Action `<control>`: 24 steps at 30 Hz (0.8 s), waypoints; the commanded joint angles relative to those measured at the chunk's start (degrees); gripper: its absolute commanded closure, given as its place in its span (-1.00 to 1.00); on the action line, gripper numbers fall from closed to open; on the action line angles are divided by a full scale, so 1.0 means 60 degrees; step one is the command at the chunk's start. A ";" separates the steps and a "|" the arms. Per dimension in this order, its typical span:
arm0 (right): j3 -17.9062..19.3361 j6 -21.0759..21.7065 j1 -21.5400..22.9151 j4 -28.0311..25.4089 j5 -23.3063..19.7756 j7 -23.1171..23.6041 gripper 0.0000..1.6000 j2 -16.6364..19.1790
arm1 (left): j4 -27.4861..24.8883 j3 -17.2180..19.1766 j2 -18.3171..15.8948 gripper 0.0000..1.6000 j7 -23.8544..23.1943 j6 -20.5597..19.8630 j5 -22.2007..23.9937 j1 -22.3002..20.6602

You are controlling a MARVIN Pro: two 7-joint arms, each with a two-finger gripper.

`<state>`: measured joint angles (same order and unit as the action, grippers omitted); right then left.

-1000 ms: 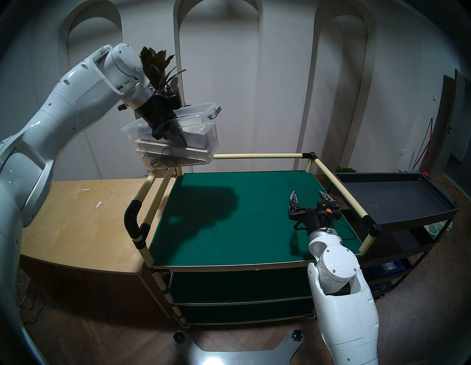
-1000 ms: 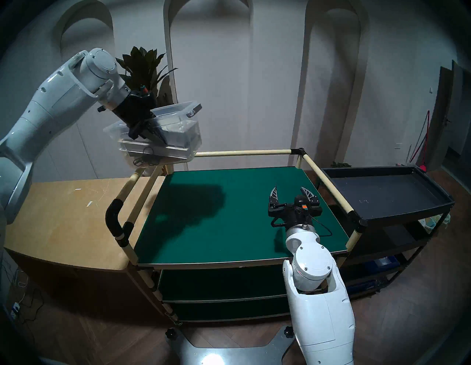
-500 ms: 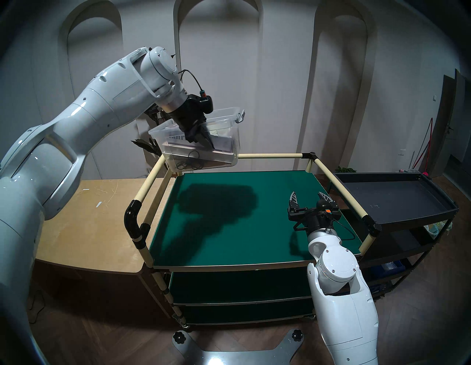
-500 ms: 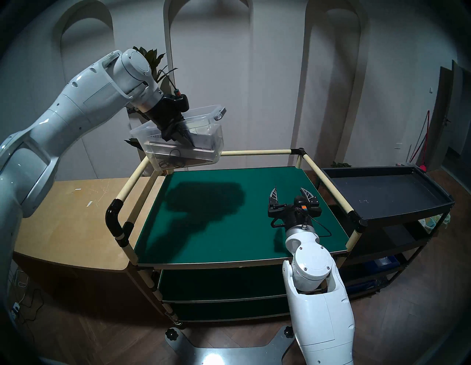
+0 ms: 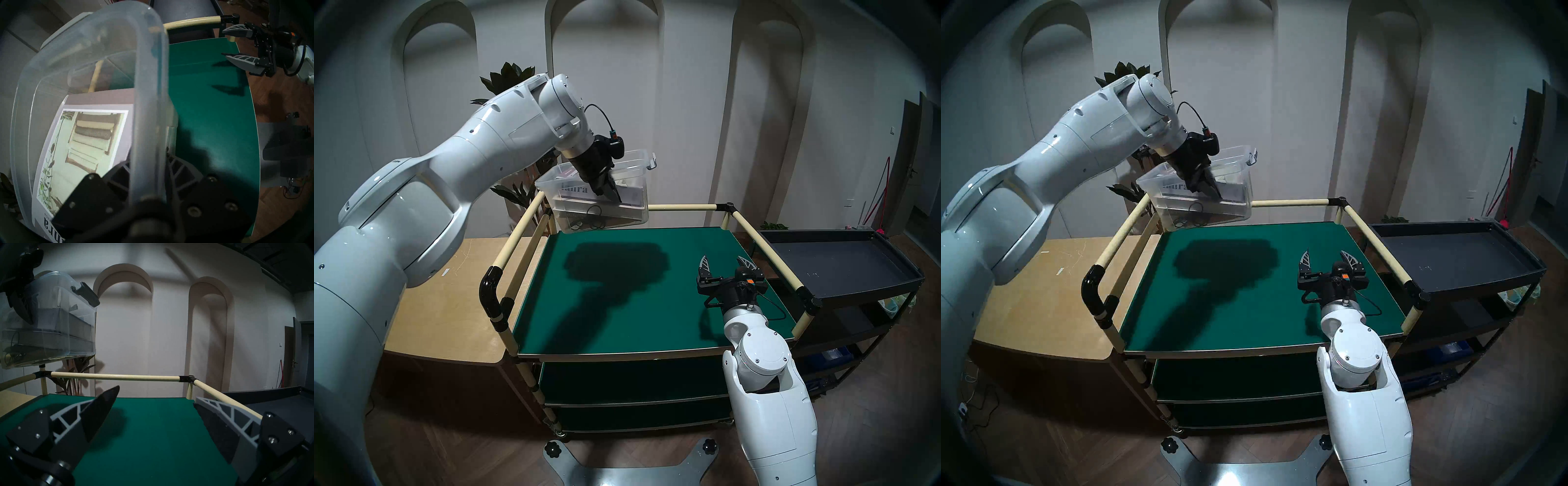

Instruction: Put the storage box onto the shelf

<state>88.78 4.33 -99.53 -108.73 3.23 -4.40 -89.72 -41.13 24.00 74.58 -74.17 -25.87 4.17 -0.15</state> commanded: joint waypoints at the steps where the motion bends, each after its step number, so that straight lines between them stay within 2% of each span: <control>1: 0.0017 -0.0054 0.0105 -0.0176 0.0008 -0.0009 -1.00 0.0009 | 0.0489 0.0142 0.0937 1.00 0.0510 0.0017 -0.0087 -0.0499; 24: 0.0016 -0.0056 0.0140 -0.0121 0.0006 -0.0009 -1.00 0.0009 | 0.2052 0.0172 0.2527 1.00 0.1289 0.0068 -0.0275 -0.0377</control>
<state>88.78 4.33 -99.28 -108.35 3.22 -4.39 -89.73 -29.73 24.05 86.26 -68.51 -26.03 2.54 0.84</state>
